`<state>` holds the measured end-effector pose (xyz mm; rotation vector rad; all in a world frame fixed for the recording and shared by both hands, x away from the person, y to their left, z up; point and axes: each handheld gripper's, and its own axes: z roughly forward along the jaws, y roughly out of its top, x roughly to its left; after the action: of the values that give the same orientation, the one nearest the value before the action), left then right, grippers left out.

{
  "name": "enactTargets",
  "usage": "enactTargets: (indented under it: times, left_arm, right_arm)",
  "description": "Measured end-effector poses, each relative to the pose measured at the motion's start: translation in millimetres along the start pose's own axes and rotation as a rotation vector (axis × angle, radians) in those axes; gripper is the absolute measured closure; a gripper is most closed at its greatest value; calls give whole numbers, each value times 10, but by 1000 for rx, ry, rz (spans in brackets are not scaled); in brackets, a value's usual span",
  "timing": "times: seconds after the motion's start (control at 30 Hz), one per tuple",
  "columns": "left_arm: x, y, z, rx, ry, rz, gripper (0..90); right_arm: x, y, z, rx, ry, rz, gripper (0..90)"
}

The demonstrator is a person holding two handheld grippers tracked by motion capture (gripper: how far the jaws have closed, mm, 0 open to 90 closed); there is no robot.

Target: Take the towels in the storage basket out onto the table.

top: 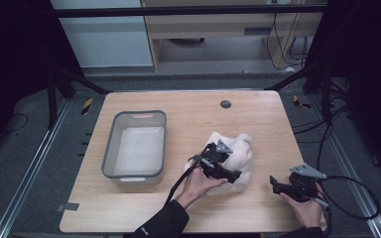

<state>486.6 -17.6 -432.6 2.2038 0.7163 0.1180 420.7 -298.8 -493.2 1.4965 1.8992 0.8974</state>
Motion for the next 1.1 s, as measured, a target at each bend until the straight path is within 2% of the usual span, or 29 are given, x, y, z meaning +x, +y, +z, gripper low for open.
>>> enactTargets:
  times: [0.13,0.23,0.27,0.4,0.47,0.5,0.57,0.83,1.07,1.1]
  left_arm:
    - [6,6,-194,-29,-4,3,218]
    - [36,0,-437,-69,21,13,232]
    - [36,0,-437,-69,21,13,232]
    - [136,-51,-755,-104,52,8,249]
    - [159,-68,-809,-111,53,3,270]
    - [200,-106,-900,-116,66,1,275]
    - [238,-145,-973,-114,88,-1,284]
    - [348,-300,-1196,-140,117,-16,342]
    - [451,-499,-1395,-158,139,-34,390]
    - [479,-565,-1454,-167,151,-39,391]
  right_arm:
    - [-3,-3,0,0,0,0,115]
    - [-2,-6,3,0,-1,-3,114]
    - [-2,-6,3,0,-1,-3,114]
    - [0,-8,3,0,1,-1,114]
    - [1,-8,3,0,1,-1,114]
    - [7,-9,5,2,4,-1,114]
    - [11,-8,5,2,4,-3,114]
    - [10,-8,2,2,6,-4,115]
    - [14,-11,8,5,6,-12,115]
    - [16,-11,7,5,6,-11,115]
